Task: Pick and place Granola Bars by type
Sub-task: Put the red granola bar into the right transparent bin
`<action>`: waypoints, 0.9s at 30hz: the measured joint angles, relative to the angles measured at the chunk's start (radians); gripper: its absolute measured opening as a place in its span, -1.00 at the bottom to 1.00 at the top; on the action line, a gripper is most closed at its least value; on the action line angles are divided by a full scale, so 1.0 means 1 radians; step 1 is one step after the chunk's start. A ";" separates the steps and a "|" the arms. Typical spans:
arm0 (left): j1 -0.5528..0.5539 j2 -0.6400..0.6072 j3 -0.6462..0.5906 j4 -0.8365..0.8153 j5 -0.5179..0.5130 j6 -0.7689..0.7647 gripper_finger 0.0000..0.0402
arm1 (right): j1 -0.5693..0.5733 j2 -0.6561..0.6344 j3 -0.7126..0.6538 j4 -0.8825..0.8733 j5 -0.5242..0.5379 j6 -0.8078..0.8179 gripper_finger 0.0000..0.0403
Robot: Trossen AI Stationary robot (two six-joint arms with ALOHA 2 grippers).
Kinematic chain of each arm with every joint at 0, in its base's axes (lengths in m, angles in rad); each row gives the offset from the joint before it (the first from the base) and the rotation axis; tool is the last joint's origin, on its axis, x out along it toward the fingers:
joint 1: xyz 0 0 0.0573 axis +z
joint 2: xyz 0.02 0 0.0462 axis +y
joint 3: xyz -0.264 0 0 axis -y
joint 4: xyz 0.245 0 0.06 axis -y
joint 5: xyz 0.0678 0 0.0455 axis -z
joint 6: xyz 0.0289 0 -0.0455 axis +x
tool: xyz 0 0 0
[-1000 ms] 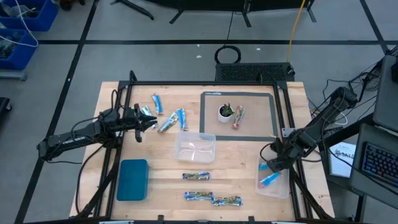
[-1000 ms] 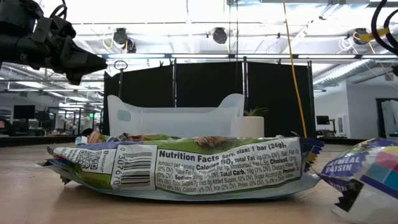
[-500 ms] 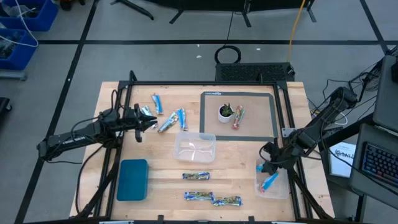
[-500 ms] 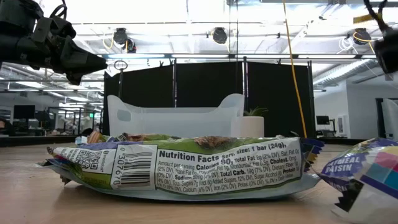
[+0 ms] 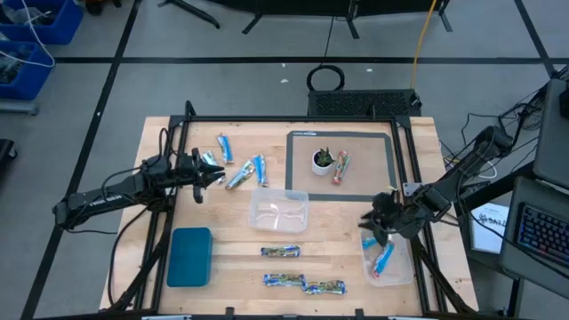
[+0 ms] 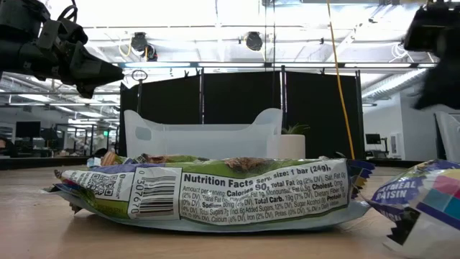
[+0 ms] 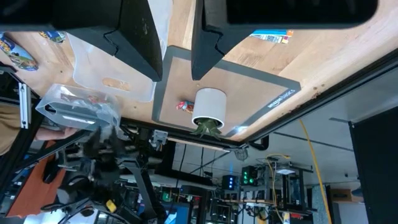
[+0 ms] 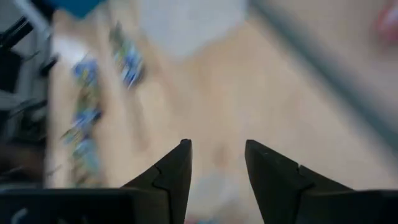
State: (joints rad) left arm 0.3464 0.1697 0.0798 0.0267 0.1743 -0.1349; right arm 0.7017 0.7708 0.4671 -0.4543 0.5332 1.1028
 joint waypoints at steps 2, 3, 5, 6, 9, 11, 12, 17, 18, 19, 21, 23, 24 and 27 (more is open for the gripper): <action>0.000 0.000 0.000 0.000 0.000 0.000 -0.54 | -0.027 0.000 0.000 0.021 0.121 -0.125 -0.29; 0.000 0.000 0.000 0.000 0.000 0.000 -0.54 | -0.043 0.000 0.000 0.041 0.179 -0.194 -0.29; 0.000 0.000 0.000 0.000 0.000 0.000 -0.54 | -0.081 0.000 0.000 0.083 0.291 -0.335 -0.29; 0.000 0.000 0.000 0.000 0.000 0.000 -0.54 | -0.103 0.000 0.000 0.110 0.334 -0.400 -0.29; 0.000 0.000 0.000 0.000 0.000 0.000 -0.54 | -0.186 0.000 0.000 0.200 0.403 -0.598 -0.29; 0.000 0.000 0.000 0.000 0.000 0.000 -0.54 | -0.257 0.000 0.000 0.257 0.398 -0.718 -0.29; 0.000 0.000 0.000 0.000 0.000 0.000 -0.54 | -0.302 0.000 0.000 0.290 0.376 -0.769 -0.29; 0.000 0.000 0.000 0.000 0.000 0.000 -0.54 | -0.584 0.000 0.000 0.367 0.196 -0.883 -0.30; 0.000 0.000 0.000 0.000 0.000 0.000 -0.54 | -0.653 0.000 0.000 0.359 0.147 -0.877 -0.31; 0.000 0.000 0.000 0.000 0.000 0.000 -0.54 | -0.725 0.000 0.000 0.345 0.090 -0.866 -0.33; 0.000 0.000 0.000 0.000 0.000 0.000 -0.54 | -0.874 0.000 0.000 0.303 -0.044 -0.847 -0.36; 0.000 0.000 0.000 0.000 0.000 0.000 -0.54 | -1.012 0.005 0.000 0.259 -0.170 -0.832 -0.39; 0.000 0.000 0.000 0.000 0.000 0.000 -0.54 | -1.078 0.009 0.000 0.242 -0.223 -0.828 -0.41; 0.000 0.000 0.000 0.000 0.000 0.000 -0.54 | -1.236 0.030 0.000 0.214 -0.358 -0.826 -0.43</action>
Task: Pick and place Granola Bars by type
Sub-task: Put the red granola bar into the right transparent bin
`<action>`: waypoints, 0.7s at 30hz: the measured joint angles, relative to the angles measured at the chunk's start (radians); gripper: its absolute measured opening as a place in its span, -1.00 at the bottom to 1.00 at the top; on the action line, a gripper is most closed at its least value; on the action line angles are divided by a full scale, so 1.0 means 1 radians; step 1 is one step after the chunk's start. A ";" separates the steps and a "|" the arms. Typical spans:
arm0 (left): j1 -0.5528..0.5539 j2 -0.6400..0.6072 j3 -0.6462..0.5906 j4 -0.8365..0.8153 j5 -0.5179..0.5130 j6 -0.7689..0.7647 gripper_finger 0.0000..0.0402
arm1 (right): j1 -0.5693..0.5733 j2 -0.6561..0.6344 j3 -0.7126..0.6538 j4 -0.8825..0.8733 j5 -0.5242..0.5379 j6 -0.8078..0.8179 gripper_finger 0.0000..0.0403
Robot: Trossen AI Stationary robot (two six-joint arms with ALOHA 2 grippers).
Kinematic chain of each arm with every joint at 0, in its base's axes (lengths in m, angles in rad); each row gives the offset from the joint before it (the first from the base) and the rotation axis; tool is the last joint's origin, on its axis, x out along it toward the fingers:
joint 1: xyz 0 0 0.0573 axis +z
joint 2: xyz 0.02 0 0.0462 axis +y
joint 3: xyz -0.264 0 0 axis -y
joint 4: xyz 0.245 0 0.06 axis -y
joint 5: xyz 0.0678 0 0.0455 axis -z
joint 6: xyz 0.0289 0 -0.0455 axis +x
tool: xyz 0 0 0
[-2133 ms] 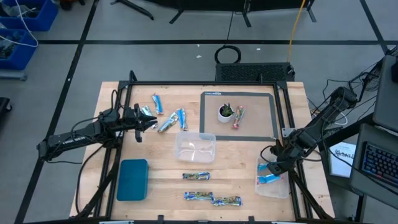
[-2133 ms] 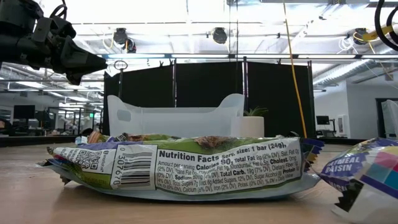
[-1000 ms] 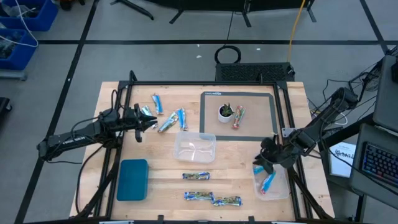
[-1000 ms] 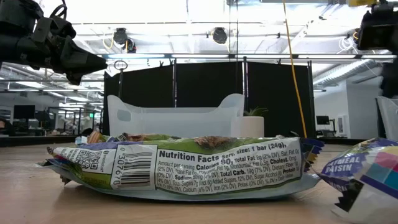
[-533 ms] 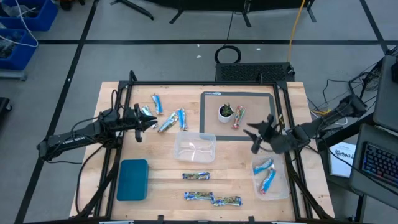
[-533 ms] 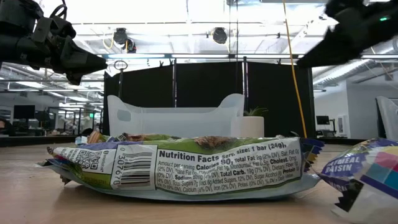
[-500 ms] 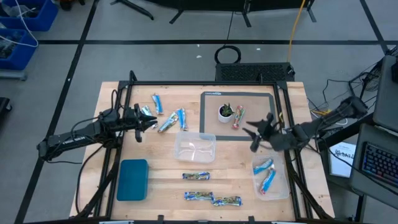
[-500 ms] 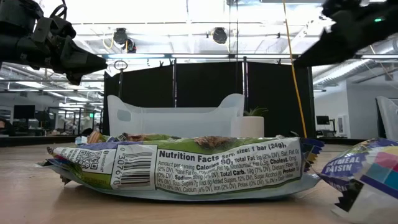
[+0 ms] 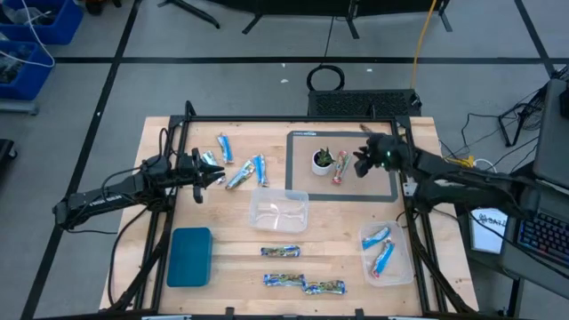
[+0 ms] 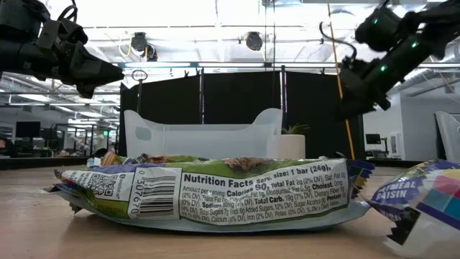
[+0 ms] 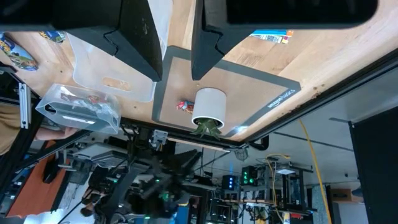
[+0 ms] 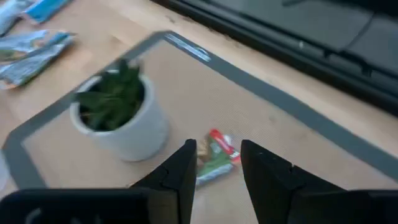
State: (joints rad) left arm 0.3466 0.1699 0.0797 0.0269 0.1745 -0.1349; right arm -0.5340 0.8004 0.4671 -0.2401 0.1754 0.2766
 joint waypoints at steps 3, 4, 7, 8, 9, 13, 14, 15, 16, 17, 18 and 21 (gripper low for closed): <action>0.000 0.000 0.000 0.000 0.000 0.000 -0.54 | -0.101 0.042 0.000 0.000 -0.099 0.010 -0.43; 0.000 0.000 0.000 0.000 0.000 0.000 -0.54 | -0.124 0.061 0.000 0.003 -0.118 0.010 -0.42; 0.000 0.000 0.000 0.000 0.000 0.000 -0.54 | -0.170 0.133 0.000 0.005 -0.169 0.010 -0.37; 0.000 0.000 0.000 0.000 0.000 0.000 -0.54 | -0.177 0.159 0.000 0.009 -0.180 0.013 -0.35; 0.000 0.000 0.000 0.000 0.000 0.000 -0.54 | -0.181 0.185 0.000 0.019 -0.181 0.023 -0.33; 0.000 0.000 0.000 0.000 0.000 0.000 -0.54 | -0.180 0.284 0.000 0.088 -0.203 0.044 -0.25; 0.000 0.000 0.000 0.000 0.000 0.000 -0.54 | -0.180 0.304 0.000 0.111 -0.220 0.052 -0.24; 0.000 0.000 0.000 0.000 0.000 0.000 -0.54 | -0.180 0.324 0.000 0.130 -0.235 0.056 -0.22; 0.000 0.000 0.000 0.000 0.000 0.000 -0.54 | -0.180 0.342 0.000 0.148 -0.248 0.060 -0.21; 0.000 0.000 0.000 0.000 0.000 0.000 -0.54 | -0.180 0.360 0.000 0.169 -0.258 0.064 -0.19; 0.000 0.000 0.000 0.000 0.000 0.000 -0.54 | -0.180 0.376 0.000 0.181 -0.258 0.068 -0.18; 0.000 0.000 0.000 0.000 0.000 0.000 -0.54 | -0.181 0.421 0.000 0.209 -0.257 0.068 -0.13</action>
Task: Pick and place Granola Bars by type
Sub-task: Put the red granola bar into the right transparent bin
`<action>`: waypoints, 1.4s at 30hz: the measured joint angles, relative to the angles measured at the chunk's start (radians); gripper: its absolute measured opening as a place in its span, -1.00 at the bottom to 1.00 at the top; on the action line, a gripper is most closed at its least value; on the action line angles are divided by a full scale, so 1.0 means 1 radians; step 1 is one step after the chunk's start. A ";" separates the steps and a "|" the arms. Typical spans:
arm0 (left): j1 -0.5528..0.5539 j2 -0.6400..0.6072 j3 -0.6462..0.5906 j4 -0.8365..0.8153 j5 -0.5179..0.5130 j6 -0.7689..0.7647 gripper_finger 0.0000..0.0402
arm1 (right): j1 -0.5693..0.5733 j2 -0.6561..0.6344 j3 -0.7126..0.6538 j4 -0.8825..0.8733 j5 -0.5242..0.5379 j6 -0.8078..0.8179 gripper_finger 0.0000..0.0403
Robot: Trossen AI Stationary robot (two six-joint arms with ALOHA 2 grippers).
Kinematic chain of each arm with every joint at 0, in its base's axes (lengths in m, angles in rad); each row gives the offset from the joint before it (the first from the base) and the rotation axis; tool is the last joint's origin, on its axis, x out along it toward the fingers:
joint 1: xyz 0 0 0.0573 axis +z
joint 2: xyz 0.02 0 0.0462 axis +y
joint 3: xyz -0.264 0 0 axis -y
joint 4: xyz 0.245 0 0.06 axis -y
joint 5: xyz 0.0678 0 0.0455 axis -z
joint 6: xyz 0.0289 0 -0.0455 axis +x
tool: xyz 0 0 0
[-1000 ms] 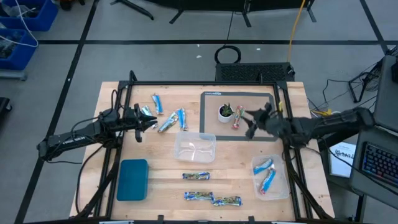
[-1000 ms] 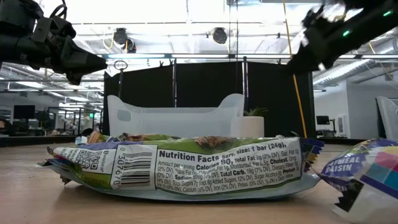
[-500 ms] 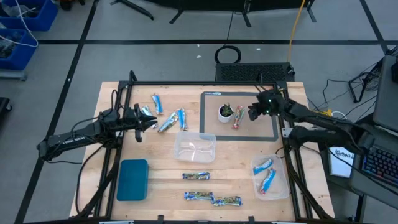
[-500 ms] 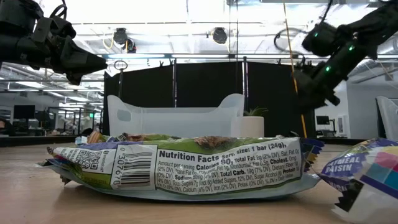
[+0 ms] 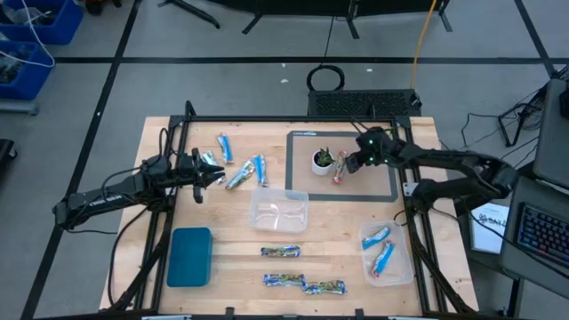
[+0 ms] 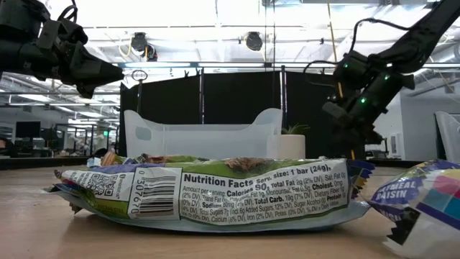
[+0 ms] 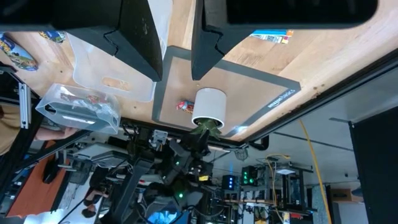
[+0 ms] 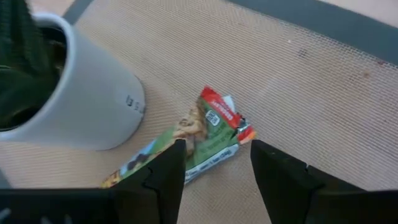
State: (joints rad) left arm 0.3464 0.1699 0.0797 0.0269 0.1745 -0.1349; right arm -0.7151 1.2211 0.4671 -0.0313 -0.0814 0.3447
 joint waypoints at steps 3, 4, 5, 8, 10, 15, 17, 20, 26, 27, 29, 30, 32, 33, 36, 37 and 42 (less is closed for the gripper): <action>0.000 0.000 0.000 0.000 0.000 0.000 -0.54 | 0.000 0.036 0.000 0.024 0.000 -0.004 -0.09; 0.000 0.000 0.000 0.000 0.000 0.000 -0.54 | 0.000 0.047 0.000 0.037 0.000 -0.005 -0.08; 0.000 0.000 0.000 0.000 0.000 0.000 -0.54 | 0.000 0.056 0.000 0.053 0.000 -0.006 -0.07; 0.000 0.000 0.000 0.000 0.000 0.000 -0.54 | 0.000 0.079 0.000 0.099 0.000 -0.006 -0.06; 0.000 0.000 0.000 0.000 0.000 0.000 -0.54 | 0.000 0.092 0.000 0.112 0.000 -0.008 -0.06; 0.000 0.000 0.000 0.000 0.000 0.000 -0.54 | -0.011 0.107 0.000 0.108 0.000 -0.009 -0.06; 0.000 0.000 0.000 0.000 0.000 0.000 -0.54 | -0.012 0.113 0.001 0.112 -0.006 -0.008 -0.06; 0.000 0.000 0.000 0.000 0.000 0.000 -0.54 | -0.012 0.121 0.001 0.109 -0.032 -0.008 -0.06; 0.000 0.000 0.000 0.000 0.000 0.000 -0.54 | -0.011 0.157 0.002 0.122 -0.081 0.008 -0.10; 0.000 0.000 0.000 0.000 0.000 0.000 -0.54 | -0.010 0.162 0.002 0.125 -0.082 0.007 -0.11; 0.000 0.000 0.000 0.000 0.000 0.000 -0.54 | -0.010 0.167 0.002 0.133 -0.085 0.003 -0.15; 0.000 0.000 0.000 0.000 0.000 0.000 -0.54 | -0.010 0.167 0.002 0.137 -0.086 0.001 -0.17; 0.000 0.000 0.000 0.000 0.000 0.000 -0.54 | -0.010 0.167 0.002 0.145 -0.088 -0.009 -0.23; 0.000 0.000 0.000 0.000 0.000 0.000 -0.54 | -0.010 0.166 0.002 0.148 -0.090 -0.016 -0.26; 0.000 0.000 0.000 0.000 0.000 0.000 -0.54 | -0.010 0.165 0.002 0.156 -0.108 -0.031 -0.41; 0.000 0.000 0.000 0.000 0.000 0.000 -0.54 | -0.010 0.165 0.002 0.156 -0.111 -0.037 -0.47; 0.000 0.000 0.000 0.000 0.000 0.000 -0.54 | -0.010 0.164 0.002 0.163 -0.133 -0.082 -0.86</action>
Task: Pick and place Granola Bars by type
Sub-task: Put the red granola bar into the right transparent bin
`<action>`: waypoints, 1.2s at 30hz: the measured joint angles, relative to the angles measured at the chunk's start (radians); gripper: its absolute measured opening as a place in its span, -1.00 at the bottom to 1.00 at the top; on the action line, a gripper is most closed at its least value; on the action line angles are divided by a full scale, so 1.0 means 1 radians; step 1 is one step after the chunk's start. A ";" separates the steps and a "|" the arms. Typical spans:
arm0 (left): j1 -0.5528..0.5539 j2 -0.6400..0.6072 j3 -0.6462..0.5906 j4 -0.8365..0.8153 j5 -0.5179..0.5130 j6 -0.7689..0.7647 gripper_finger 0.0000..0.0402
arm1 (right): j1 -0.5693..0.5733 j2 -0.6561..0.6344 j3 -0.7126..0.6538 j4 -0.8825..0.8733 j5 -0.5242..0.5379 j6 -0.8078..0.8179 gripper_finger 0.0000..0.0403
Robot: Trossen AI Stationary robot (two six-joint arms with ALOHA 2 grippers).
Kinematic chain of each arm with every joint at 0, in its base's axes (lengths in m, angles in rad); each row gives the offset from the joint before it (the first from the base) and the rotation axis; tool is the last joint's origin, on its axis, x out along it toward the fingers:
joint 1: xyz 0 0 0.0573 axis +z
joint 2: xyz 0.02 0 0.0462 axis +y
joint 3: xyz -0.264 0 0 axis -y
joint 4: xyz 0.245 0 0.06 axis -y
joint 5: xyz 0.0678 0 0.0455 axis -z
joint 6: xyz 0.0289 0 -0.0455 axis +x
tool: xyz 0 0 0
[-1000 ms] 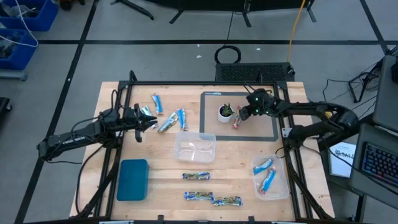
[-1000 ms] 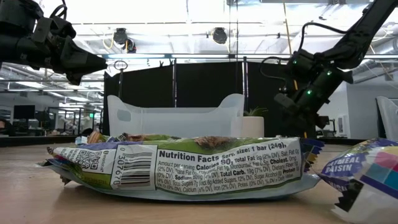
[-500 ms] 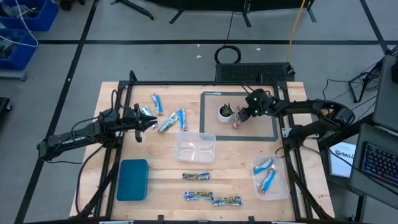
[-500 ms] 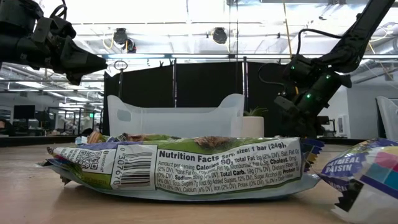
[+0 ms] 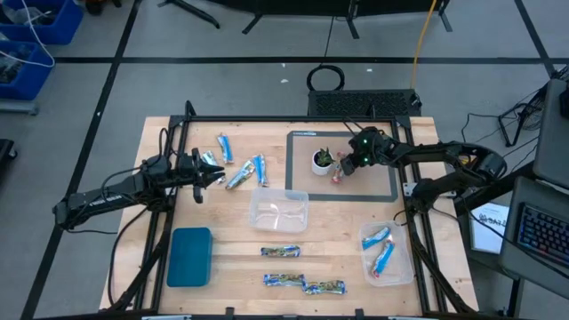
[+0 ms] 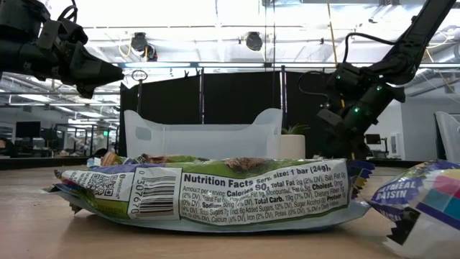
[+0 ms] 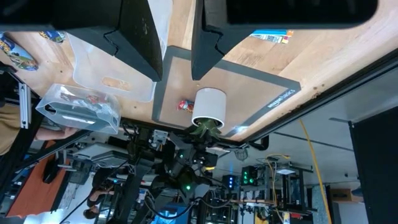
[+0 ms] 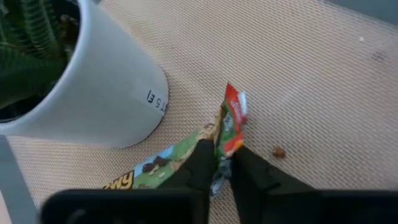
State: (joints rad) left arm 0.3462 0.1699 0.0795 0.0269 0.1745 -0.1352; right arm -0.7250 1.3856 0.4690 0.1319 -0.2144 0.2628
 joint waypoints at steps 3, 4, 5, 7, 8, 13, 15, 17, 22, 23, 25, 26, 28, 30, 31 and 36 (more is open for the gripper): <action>0.000 0.000 0.000 0.000 0.000 0.000 -0.54 | 0.000 0.000 0.000 0.001 -0.002 -0.034 -0.95; 0.000 0.000 0.000 0.000 0.000 0.000 -0.54 | 0.000 0.000 0.000 0.001 -0.002 -0.038 -0.95; 0.000 0.000 0.000 0.000 0.000 0.000 -0.54 | 0.000 0.000 0.000 0.002 -0.002 -0.040 -0.95; 0.000 0.000 0.000 0.000 0.000 0.000 -0.54 | 0.001 -0.007 -0.001 0.003 -0.002 -0.047 -0.97; 0.000 0.000 0.000 0.000 0.000 0.000 -0.54 | 0.004 -0.014 -0.002 0.003 -0.002 -0.051 -0.97; 0.000 0.000 0.000 0.000 0.000 0.000 -0.54 | 0.020 -0.104 -0.002 -0.013 -0.025 -0.067 -0.98; 0.000 0.000 0.000 0.000 0.000 0.000 -0.54 | 0.027 -0.157 -0.002 -0.029 -0.027 -0.067 -0.98; 0.000 0.000 0.000 0.000 0.000 0.000 -0.54 | 0.036 -0.219 -0.002 -0.064 -0.027 -0.067 -0.99; 0.000 0.000 0.000 0.000 0.000 0.000 -0.54 | 0.047 -0.395 -0.002 -0.172 -0.026 -0.067 -0.99; 0.000 0.000 0.000 0.000 0.000 0.000 -0.54 | 0.047 -0.433 -0.002 -0.194 -0.026 -0.067 -0.99; 0.000 0.000 0.000 0.000 0.000 0.000 -0.54 | 0.047 -0.508 -0.002 -0.232 -0.025 -0.067 -1.00; 0.000 0.000 0.000 0.000 0.000 0.000 -0.54 | 0.047 -0.545 -0.002 -0.249 -0.025 -0.067 -1.00; 0.000 0.000 0.000 0.000 0.000 0.000 -0.54 | 0.047 -0.617 -0.002 -0.278 -0.026 -0.067 -1.00; 0.000 0.000 0.000 0.000 0.000 0.000 -0.54 | 0.058 -0.679 -0.002 -0.304 -0.041 -0.074 -1.00; 0.000 0.000 0.000 0.000 0.000 0.000 -0.54 | 0.068 -0.710 -0.004 -0.312 -0.052 -0.082 -1.00; 0.000 0.000 0.000 0.000 0.000 0.000 -0.54 | 0.150 -0.845 -0.052 -0.308 -0.048 -0.102 -1.00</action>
State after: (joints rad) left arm 0.3466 0.1699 0.0797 0.0265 0.1745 -0.1350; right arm -0.5755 0.5406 0.4172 -0.1757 -0.2629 0.1611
